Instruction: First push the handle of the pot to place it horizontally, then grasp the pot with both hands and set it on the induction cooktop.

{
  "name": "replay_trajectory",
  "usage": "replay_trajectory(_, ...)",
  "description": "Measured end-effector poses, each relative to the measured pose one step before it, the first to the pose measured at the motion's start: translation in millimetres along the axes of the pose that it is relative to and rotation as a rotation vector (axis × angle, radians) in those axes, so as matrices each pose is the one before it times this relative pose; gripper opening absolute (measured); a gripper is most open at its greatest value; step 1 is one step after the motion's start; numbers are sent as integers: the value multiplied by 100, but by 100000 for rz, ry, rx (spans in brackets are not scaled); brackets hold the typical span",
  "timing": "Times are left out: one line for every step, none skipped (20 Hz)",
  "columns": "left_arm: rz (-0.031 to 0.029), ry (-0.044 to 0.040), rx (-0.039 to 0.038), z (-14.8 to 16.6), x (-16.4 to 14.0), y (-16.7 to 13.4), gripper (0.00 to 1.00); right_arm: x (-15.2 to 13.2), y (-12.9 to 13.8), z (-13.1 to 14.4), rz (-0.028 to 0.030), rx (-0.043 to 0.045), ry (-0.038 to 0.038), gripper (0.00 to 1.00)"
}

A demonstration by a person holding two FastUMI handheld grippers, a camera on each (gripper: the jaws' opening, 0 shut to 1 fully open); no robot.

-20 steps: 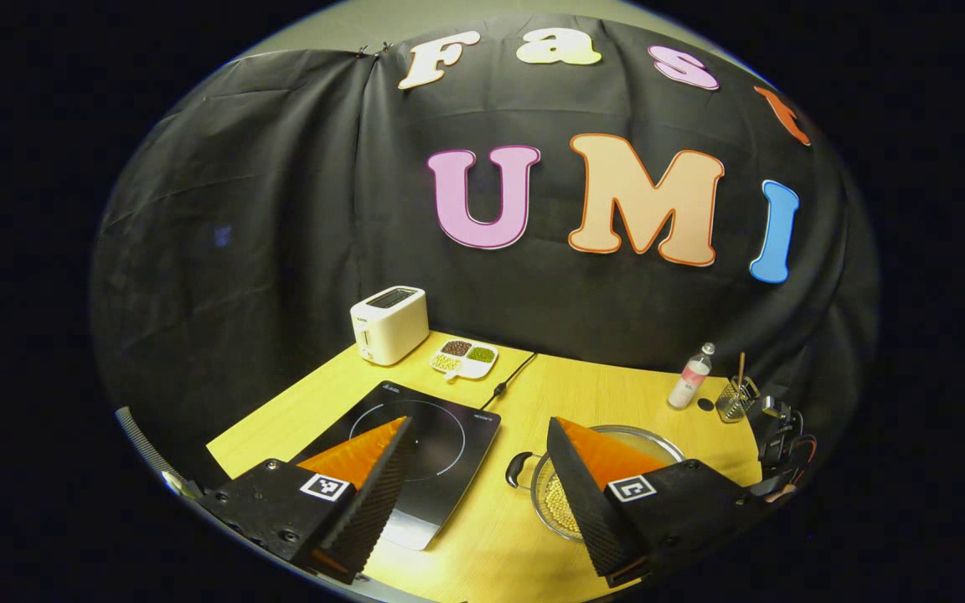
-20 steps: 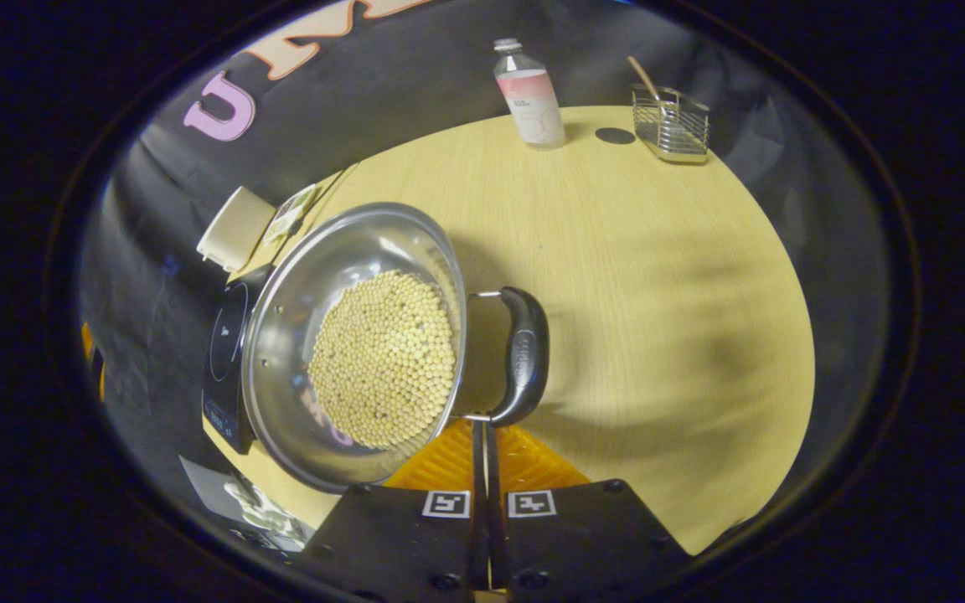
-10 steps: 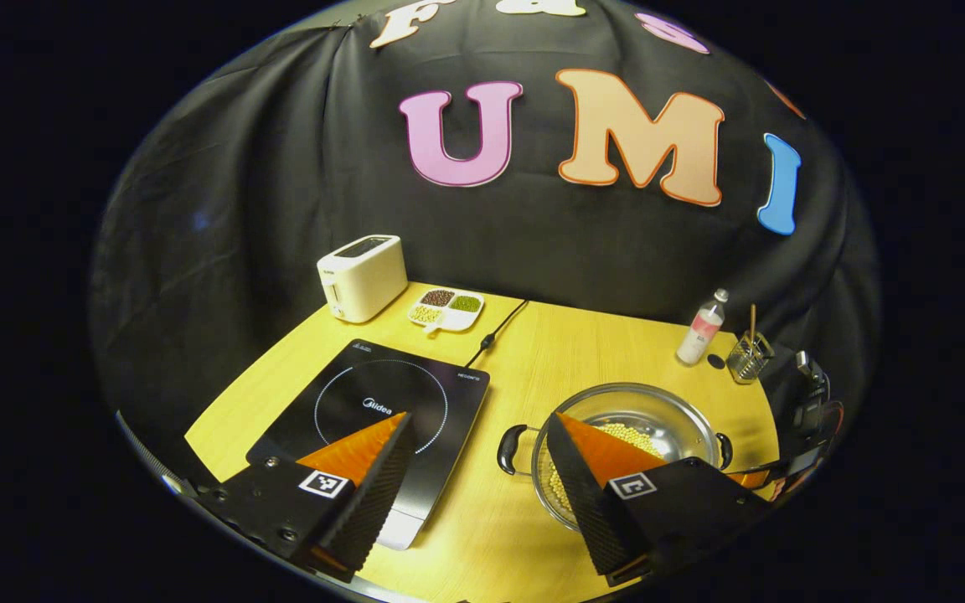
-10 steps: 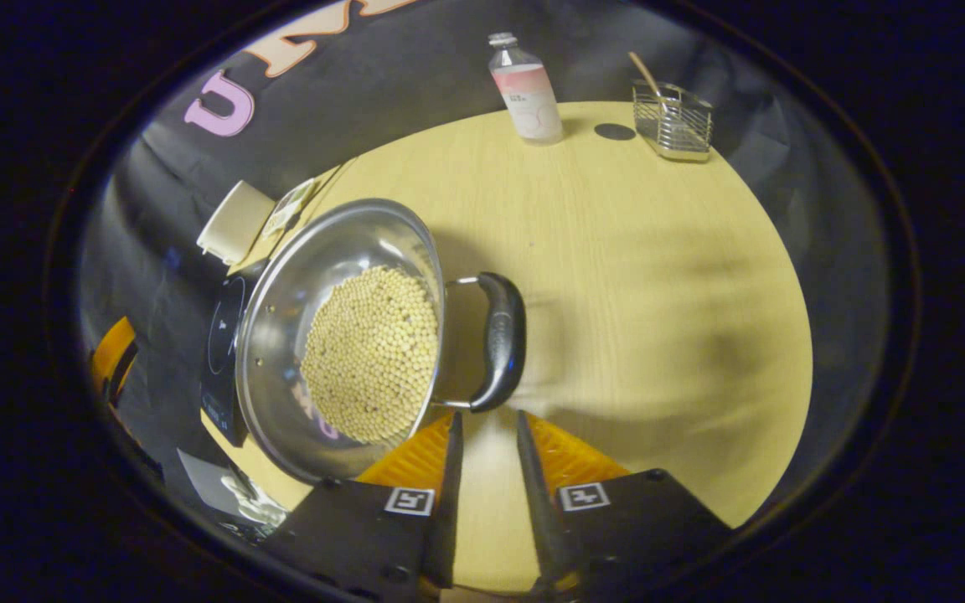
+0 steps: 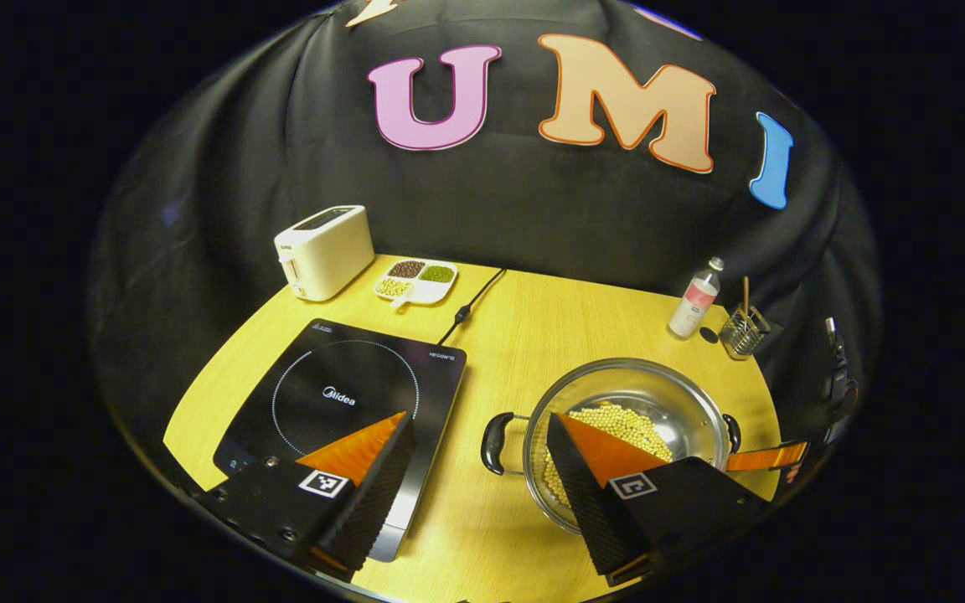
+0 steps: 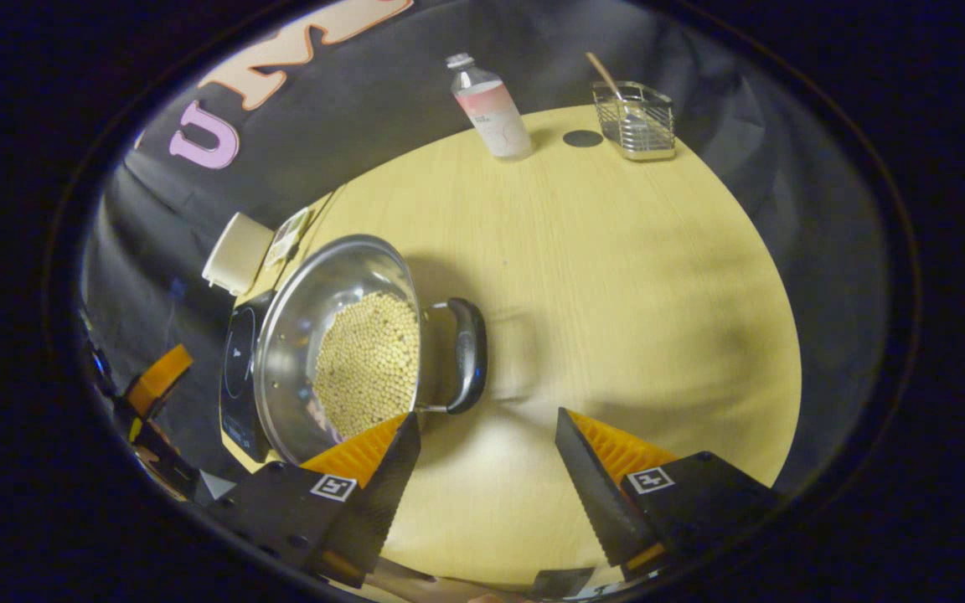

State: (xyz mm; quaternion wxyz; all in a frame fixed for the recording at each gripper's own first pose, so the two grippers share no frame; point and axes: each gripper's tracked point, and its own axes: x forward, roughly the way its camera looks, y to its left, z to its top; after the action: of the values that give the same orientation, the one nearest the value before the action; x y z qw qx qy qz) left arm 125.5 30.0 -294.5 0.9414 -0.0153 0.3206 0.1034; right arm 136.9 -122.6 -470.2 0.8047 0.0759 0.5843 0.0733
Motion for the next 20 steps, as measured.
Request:
replay_trajectory(-371,1289,790,-312,456,213,97,-129,359,550,1114,86,-802,100)
replay_trajectory(-645,1494,615,-331,524,65,97,21,529,646,1552,450,-719,100)
replay_trajectory(-1408,1946,681,-265,549,-104,97,299,412,372,1147,268,-147,100)
replay_trajectory(-1238,2164,768,-366,515,-177,97,309,326,213,563,-232,103,92)
replay_trajectory(-1503,2569,1298,-465,598,-252,98,429,219,154,14,-585,452,92)
replay_trajectory(-1511,2399,1605,-350,699,-221,98,529,95,111,28,-325,766,100)
replay_trajectory(-1559,2272,1652,-486,833,-308,98,235,318,15,589,80,760,100)
replay_trajectory(-954,2775,1682,-523,851,-216,98,335,309,85,574,-15,704,100)
replay_trajectory(-1088,2914,1342,-441,698,-267,98,452,225,-148,396,-110,866,100)
replay_trajectory(-734,1958,442,-215,712,-172,96,465,70,-20,-41,-144,912,100)
replay_trajectory(-458,1931,-77,-432,647,-80,96,532,7,-28,-122,38,1027,100)
replay_trajectory(-59,2449,-210,-381,553,-58,95,597,-5,-26,-72,321,859,92)
replay_trajectory(818,2190,-338,-317,595,48,95,383,17,-12,156,414,564,92)
replay_trajectory(848,3001,554,-326,619,178,94,388,53,-31,162,338,483,90)
replay_trajectory(647,2195,983,-274,513,80,93,337,13,62,387,321,888,87)
replay_trajectory(-664,2037,803,-156,585,-132,87,404,35,-79,288,160,870,98)
replay_trajectory(-320,2012,576,-288,531,-193,84,365,6,-41,106,-10,641,98)
replay_trajectory(-203,1645,662,-167,428,-12,82,345,-46,-93,-50,-131,546,98)
replay_trajectory(-375,1672,150,-228,502,-47,82,338,-102,18,-252,-45,325,98)
replay_trajectory(-728,1291,-541,-146,427,-153,82,321,-77,-13,-131,42,464,77)
